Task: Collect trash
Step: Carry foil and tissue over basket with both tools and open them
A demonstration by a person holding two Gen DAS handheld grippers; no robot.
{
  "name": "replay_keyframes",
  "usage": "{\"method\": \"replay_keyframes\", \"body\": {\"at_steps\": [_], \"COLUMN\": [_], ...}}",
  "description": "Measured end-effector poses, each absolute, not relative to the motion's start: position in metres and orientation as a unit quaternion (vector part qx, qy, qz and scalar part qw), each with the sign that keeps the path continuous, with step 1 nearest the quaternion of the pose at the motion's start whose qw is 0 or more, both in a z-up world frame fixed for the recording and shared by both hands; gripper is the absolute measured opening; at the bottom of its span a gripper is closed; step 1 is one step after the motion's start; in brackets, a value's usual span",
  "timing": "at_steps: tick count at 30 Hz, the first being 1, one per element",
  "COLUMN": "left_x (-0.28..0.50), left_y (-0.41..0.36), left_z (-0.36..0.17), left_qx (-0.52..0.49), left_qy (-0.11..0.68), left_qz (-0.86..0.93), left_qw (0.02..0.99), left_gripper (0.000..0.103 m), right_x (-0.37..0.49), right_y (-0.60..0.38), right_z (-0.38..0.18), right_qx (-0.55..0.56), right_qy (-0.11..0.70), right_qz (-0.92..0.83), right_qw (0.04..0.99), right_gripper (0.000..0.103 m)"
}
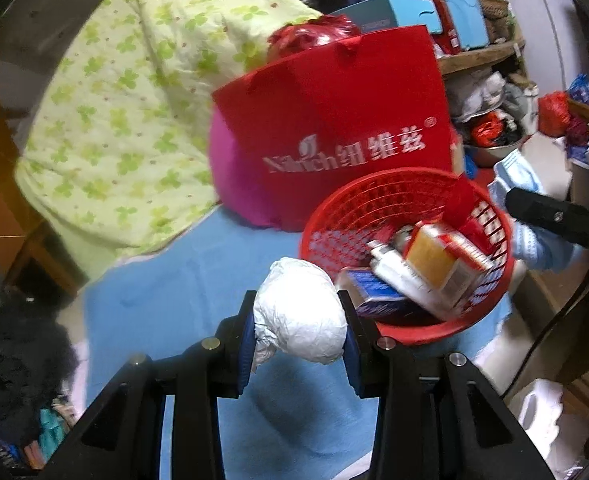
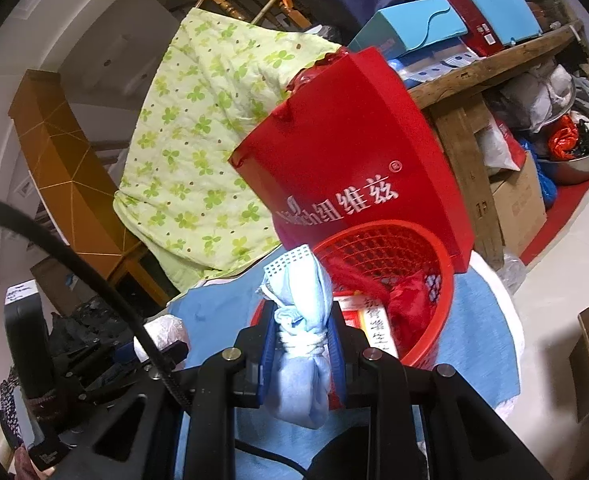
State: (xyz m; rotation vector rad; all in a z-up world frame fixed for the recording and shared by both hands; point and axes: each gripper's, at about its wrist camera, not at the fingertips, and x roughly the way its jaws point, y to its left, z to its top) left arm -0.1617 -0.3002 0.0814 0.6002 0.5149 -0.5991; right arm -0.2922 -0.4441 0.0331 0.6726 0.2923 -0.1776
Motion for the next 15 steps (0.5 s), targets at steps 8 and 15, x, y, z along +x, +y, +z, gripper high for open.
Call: {"method": "replay_keyframes", "body": {"at_steps": [8, 15], "left_x": [-0.122, -0.09], "left_y": [-0.322, -0.344], "left_z": [0.077, 0.062], "left_qx": [0.217, 0.166], "left_qy": [0.308, 0.344], "left_qz": [-0.411, -0.46], "left_qw": [0.83, 0.802], "left_gripper": [0.04, 0.044], "right_x": [-0.272, -0.22], "right_y": [-0.481, -0.506], "right_z": [0.028, 0.025], "right_qx": [0.352, 0.371], "right_qy": [0.147, 0.16], "right_qz": [-0.102, -0.101], "right_qw": [0.919, 0.909], "right_gripper": [0.026, 0.028]}}
